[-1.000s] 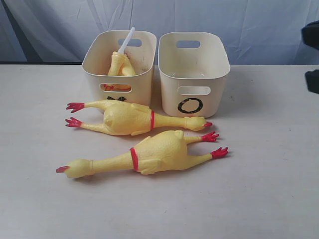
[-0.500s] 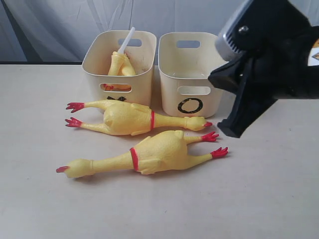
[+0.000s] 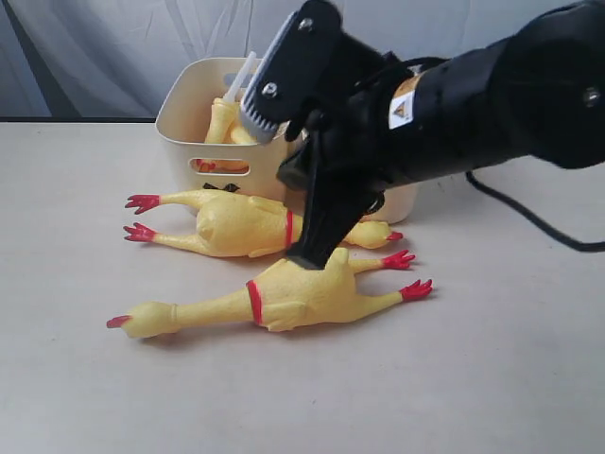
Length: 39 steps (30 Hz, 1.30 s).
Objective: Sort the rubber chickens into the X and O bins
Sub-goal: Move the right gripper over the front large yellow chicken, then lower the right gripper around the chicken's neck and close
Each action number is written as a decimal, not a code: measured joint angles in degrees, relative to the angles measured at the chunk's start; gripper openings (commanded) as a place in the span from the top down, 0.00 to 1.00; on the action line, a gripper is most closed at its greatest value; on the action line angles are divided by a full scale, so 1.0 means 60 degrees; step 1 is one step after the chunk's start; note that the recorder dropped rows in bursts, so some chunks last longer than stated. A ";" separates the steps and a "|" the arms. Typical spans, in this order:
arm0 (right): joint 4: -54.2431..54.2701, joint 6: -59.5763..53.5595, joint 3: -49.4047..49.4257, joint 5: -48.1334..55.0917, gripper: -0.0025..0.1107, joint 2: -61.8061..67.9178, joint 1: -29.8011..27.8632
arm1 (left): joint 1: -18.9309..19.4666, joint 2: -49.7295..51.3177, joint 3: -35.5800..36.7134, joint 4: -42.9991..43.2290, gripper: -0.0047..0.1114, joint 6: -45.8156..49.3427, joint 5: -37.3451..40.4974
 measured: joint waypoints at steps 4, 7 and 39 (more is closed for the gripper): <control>0.0000 -0.0018 -0.0173 -0.0048 0.99 0.0876 0.0650 | 0.0000 0.0000 0.0000 0.0000 0.96 0.0000 0.0000; 0.0000 -0.0018 -0.0185 -0.0378 0.99 0.1459 0.1039 | 0.0000 0.0000 0.0000 0.0000 0.96 0.0000 0.0000; -0.1509 -0.0288 -0.0369 -0.2446 0.99 0.4051 0.1764 | 0.0000 0.0000 0.0000 0.0000 0.96 0.0000 0.0000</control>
